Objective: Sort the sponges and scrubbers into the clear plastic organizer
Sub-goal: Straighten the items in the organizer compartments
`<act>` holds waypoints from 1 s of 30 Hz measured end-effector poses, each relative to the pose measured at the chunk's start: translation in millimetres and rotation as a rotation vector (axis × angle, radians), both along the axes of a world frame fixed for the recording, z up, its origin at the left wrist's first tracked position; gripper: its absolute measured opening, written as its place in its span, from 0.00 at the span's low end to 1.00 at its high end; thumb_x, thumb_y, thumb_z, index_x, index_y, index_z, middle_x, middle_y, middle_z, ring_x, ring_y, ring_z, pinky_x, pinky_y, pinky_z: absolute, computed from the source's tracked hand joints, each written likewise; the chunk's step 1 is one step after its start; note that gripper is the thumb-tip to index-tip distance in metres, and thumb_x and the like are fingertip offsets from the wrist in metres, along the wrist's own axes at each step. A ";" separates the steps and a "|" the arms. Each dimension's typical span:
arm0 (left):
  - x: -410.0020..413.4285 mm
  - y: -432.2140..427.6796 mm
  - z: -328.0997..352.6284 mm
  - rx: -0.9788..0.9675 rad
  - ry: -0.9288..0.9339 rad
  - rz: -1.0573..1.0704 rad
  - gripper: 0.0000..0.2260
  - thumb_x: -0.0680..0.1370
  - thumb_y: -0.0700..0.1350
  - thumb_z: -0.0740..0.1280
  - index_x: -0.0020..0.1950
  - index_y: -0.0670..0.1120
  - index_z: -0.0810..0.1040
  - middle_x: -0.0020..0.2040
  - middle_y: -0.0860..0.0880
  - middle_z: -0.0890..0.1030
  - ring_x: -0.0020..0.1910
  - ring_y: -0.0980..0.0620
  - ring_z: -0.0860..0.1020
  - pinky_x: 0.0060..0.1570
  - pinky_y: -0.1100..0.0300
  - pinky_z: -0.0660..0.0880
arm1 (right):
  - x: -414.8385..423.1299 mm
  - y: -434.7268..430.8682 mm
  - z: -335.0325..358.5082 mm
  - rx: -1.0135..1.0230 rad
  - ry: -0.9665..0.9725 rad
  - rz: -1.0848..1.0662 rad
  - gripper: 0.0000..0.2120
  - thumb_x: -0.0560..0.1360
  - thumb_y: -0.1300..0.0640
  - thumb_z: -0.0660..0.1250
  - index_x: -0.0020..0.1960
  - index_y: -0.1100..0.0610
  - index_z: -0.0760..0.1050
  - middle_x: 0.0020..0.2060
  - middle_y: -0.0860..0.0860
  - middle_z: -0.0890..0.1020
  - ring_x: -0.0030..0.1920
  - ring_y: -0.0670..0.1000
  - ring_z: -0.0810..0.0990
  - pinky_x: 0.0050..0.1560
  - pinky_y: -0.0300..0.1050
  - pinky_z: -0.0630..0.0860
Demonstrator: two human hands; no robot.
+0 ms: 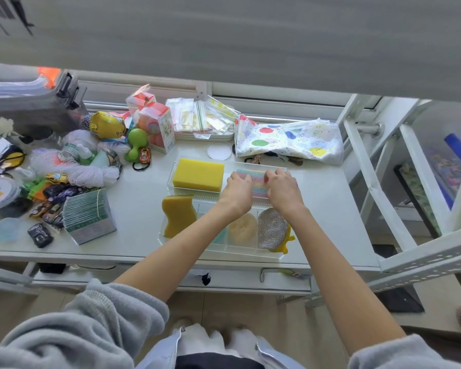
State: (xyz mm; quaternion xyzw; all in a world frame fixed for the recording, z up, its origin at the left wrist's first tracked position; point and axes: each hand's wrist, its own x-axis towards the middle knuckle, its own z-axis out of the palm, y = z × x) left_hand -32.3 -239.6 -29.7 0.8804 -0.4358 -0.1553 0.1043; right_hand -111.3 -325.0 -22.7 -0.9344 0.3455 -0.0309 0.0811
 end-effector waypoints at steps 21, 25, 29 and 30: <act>60.4 164.0 3.5 -0.186 -0.104 0.105 0.16 0.72 0.37 0.69 0.59 0.47 0.73 0.57 0.44 0.75 0.56 0.44 0.71 0.56 0.50 0.73 | -1.1 116.7 -13.4 0.346 0.089 0.398 0.16 0.76 0.54 0.66 0.62 0.56 0.72 0.58 0.57 0.75 0.60 0.57 0.72 0.58 0.53 0.74; 67.6 164.2 -3.7 -0.147 -0.076 0.029 0.21 0.72 0.32 0.66 0.61 0.47 0.68 0.58 0.44 0.73 0.56 0.44 0.69 0.54 0.51 0.74 | 11.6 121.1 -21.0 0.289 0.177 0.404 0.16 0.76 0.50 0.66 0.61 0.56 0.74 0.58 0.58 0.76 0.61 0.59 0.70 0.60 0.53 0.71; 73.2 162.9 -6.3 -0.158 -0.035 -0.019 0.21 0.72 0.29 0.64 0.60 0.46 0.67 0.59 0.45 0.72 0.57 0.45 0.68 0.57 0.52 0.74 | 17.5 118.7 -24.1 0.212 0.140 0.367 0.13 0.79 0.57 0.62 0.62 0.59 0.75 0.59 0.59 0.75 0.60 0.60 0.72 0.61 0.53 0.71; 74.4 163.6 -7.3 -0.161 -0.040 -0.032 0.21 0.72 0.29 0.64 0.61 0.46 0.67 0.59 0.45 0.72 0.57 0.45 0.68 0.57 0.52 0.74 | 17.8 118.7 -27.0 0.162 0.141 0.365 0.13 0.78 0.61 0.63 0.62 0.59 0.74 0.60 0.59 0.75 0.60 0.60 0.72 0.61 0.53 0.71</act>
